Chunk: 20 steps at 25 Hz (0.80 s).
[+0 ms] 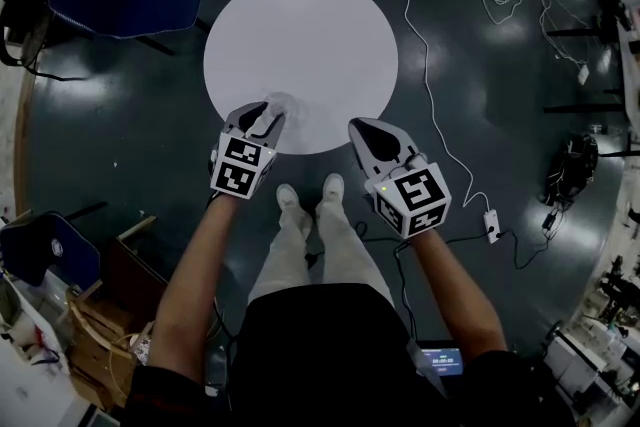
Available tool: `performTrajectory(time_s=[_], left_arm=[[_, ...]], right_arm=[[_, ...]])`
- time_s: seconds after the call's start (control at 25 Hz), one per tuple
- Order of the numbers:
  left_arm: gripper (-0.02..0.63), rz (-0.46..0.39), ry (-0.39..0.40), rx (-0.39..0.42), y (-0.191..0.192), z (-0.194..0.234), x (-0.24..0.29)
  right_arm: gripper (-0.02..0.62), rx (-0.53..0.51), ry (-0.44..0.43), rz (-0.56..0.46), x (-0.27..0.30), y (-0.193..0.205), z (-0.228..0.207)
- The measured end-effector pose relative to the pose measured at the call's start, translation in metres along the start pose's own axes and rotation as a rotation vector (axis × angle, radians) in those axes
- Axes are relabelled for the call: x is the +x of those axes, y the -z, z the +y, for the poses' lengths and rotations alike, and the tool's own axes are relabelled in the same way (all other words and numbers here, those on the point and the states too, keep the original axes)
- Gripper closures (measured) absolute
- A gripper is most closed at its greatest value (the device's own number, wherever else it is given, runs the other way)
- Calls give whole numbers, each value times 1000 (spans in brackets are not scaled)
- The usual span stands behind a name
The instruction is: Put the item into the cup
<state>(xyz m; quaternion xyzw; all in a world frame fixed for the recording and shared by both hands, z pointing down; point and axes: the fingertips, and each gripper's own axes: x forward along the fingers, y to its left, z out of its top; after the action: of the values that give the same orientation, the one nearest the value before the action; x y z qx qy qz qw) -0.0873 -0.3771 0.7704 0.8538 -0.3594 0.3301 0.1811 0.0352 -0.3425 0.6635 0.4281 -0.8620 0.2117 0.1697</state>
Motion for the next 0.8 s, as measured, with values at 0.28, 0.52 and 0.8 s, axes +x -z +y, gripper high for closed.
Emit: performTrajectory(time_s=[0.28, 0.52, 0.8], left_arm=[[456, 3, 12, -11, 2, 0, -1], [457, -28, 25, -2, -11, -2, -15], [460, -124, 6, -26, -38, -13, -51]], right_arm=[[578, 4, 7, 7, 1, 3, -1], [578, -10, 24, -9, -3, -9, 2], [578, -41, 33, -34, -18, -29, 8]])
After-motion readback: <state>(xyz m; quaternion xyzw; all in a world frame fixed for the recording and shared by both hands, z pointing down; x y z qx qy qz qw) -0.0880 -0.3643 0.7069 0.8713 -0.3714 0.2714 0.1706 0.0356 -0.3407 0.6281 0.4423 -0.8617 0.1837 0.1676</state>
